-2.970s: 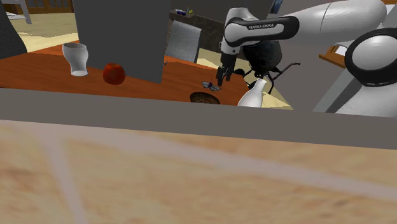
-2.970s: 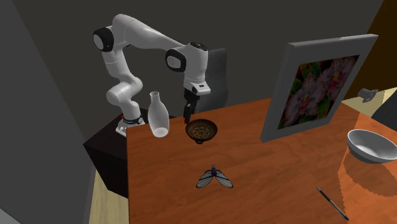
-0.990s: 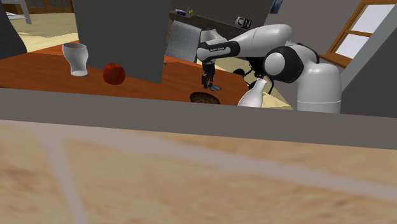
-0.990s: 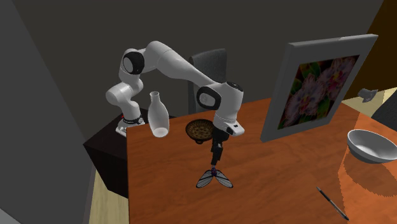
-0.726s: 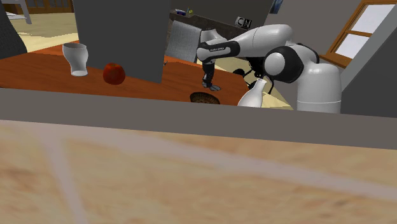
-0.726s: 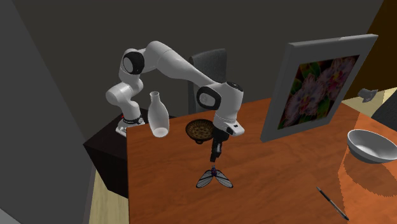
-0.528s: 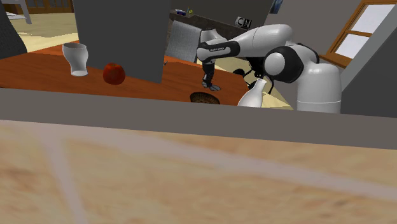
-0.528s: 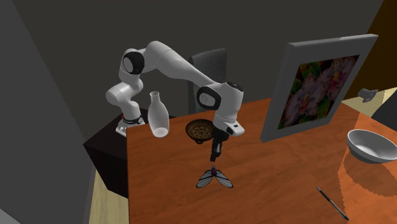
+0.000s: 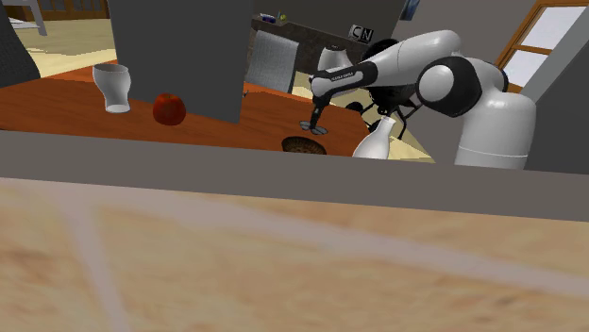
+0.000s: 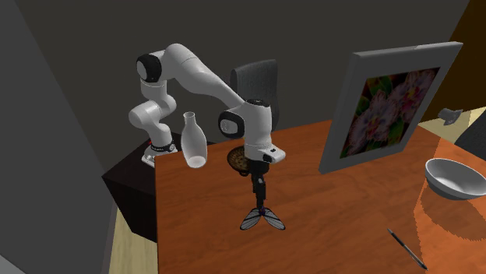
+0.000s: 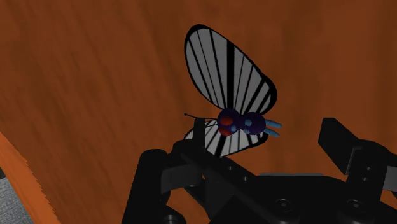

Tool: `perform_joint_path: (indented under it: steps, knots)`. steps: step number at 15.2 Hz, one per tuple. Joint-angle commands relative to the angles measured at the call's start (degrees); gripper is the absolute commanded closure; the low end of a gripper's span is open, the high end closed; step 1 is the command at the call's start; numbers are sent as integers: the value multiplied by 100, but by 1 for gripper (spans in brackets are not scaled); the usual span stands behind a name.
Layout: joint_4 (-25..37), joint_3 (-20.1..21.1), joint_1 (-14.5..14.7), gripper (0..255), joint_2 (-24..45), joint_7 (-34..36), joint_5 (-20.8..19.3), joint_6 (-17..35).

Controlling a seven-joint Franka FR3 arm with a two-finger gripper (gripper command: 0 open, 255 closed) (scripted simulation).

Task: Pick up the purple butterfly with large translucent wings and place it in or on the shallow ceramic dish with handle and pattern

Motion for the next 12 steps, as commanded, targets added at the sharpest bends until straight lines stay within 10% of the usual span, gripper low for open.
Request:
perform_joint_path:
  steps: [1, 12]
  knots:
    - [-448, 79, -209, 0, -254, -564, 116, 866]
    - [-332, 68, -285, 0, 211, -583, 145, 1224]
